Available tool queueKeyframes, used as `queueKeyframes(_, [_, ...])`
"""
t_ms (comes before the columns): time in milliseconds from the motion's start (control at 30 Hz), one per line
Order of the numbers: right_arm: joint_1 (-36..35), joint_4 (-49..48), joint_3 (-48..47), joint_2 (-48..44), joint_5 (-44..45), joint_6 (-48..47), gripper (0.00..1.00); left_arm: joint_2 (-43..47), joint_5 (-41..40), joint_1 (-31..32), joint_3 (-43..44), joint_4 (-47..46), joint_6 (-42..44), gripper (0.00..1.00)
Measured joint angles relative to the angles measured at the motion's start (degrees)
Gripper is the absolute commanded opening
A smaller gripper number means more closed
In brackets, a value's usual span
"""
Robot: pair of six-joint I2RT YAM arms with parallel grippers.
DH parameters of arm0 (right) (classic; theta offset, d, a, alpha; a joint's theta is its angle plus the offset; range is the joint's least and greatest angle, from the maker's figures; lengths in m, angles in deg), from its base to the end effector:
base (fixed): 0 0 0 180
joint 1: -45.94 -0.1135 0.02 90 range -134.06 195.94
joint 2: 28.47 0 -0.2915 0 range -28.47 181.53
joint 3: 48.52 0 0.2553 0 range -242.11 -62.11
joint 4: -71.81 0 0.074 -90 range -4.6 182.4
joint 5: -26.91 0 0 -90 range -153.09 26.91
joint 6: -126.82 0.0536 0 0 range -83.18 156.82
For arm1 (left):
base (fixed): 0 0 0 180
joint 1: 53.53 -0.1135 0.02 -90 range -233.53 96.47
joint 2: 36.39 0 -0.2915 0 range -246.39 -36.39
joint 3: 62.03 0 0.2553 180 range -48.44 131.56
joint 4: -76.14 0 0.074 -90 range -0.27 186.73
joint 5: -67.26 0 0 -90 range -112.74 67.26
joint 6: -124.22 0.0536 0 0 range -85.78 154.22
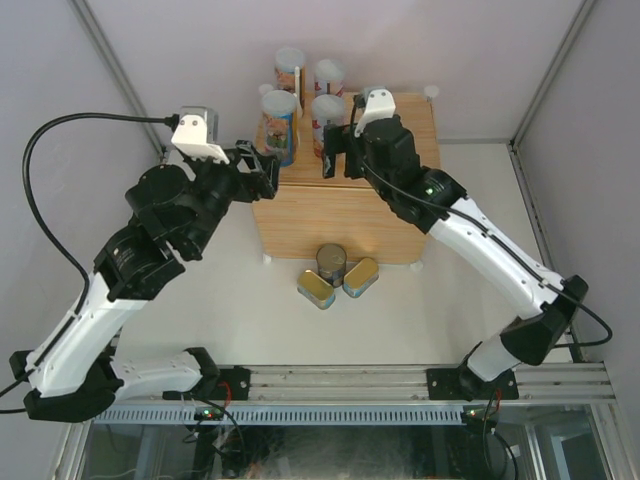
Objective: Place and organize the canned foods onto the counter
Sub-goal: Place the canned food on the counter, then pick up the canned food from the center of the board.
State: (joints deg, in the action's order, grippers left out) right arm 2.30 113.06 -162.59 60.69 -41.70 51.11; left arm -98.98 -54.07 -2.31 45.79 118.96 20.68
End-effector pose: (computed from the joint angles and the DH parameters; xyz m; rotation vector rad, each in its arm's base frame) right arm 0.2785 0.2386 0.4776 -0.2135 1.8388 0.3619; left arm 0.1378 -0.1270 0.5586 0.0688 1.5529 -0.4800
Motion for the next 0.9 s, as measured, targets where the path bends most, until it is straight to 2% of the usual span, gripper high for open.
queueKeyframes(200, [-3.3, 0.1, 6.7, -7.9, 2.0, -0.2, 0.92, 0.7, 0.0, 0.0, -1.9, 0.8, -1.0, 0.79])
queueKeyframes(667, [-17.2, 4.2, 25.9, -28.2, 8.8, 2.3, 0.91, 3.4, 0.0, 0.0, -6.1, 1.7, -2.7, 0.79])
queueKeyframes(900, [-21.7, 5.8, 37.0, -30.3, 10.5, 5.7, 0.92, 5.0, 0.3, -0.9, -9.4, 1.7, -4.0, 0.79])
